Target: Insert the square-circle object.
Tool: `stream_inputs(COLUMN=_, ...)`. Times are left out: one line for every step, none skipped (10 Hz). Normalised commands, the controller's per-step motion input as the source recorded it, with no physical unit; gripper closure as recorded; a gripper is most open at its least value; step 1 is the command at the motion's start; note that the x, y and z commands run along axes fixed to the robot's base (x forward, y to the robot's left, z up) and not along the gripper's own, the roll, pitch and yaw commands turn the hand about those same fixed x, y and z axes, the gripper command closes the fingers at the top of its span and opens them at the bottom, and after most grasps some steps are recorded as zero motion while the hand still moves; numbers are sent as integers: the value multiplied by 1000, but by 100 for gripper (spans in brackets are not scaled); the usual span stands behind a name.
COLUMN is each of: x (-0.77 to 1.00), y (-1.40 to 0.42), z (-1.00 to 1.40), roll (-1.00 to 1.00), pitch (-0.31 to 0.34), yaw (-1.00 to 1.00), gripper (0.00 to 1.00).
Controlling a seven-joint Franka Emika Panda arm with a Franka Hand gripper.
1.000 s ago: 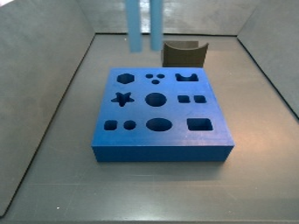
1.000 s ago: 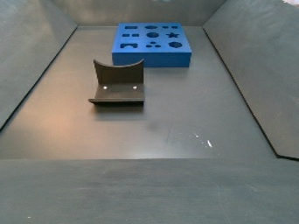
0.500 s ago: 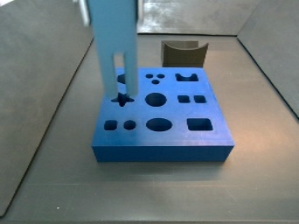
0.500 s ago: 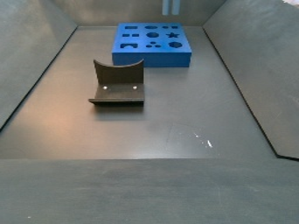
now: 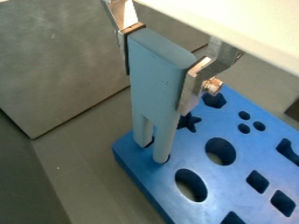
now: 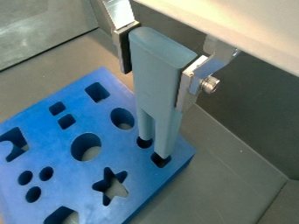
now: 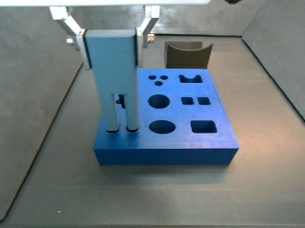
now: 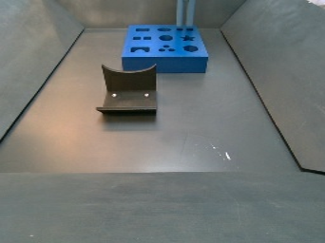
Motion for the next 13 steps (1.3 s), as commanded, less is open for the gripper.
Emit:
stream_inputs(x=20, y=171, z=-97, roll=0, pitch=13, yaw=-74, gripper=100)
stream_inputs(x=0, y=91, z=-154, roll=0, pitch=0, yaw=-143, gripper=100)
stream_inputs(x=0, y=46, z=-166, roll=0, pitch=0, yaw=-186, gripper=100)
stream_inputs(x=0, y=0, z=-169, roll=-17, pitch=0, yaw=-149, gripper=100)
stream_inputs(x=0, y=-69, z=-177, roll=-77, pitch=0, yaw=-89, gripper=100)
stream_inputs(x=0, y=-126, z=-189, roll=-116, pitch=-31, yaw=-17, gripper=100)
stream_inputs(x=0, y=-140, z=-191, roll=-129, pitch=-29, yaw=0, gripper=100)
stream_inputs(x=89, y=-69, z=-283, roll=-101, pitch=-59, yaw=0, gripper=100)
stream_inputs(x=120, y=0, z=-349, roll=0, pitch=-56, yaw=-54, gripper=100)
stream_inputs(x=89, y=11, z=-337, roll=0, pitch=-47, yaw=-177, gripper=100)
stream_inputs(x=0, y=0, z=-414, roll=0, pitch=-136, yaw=-169, gripper=100)
stream_inputs(x=0, y=0, z=-406, roll=-9, pitch=-186, yaw=-120, gripper=100)
stream_inputs(x=0, y=0, z=-391, roll=-4, pitch=-190, yaw=-89, gripper=100)
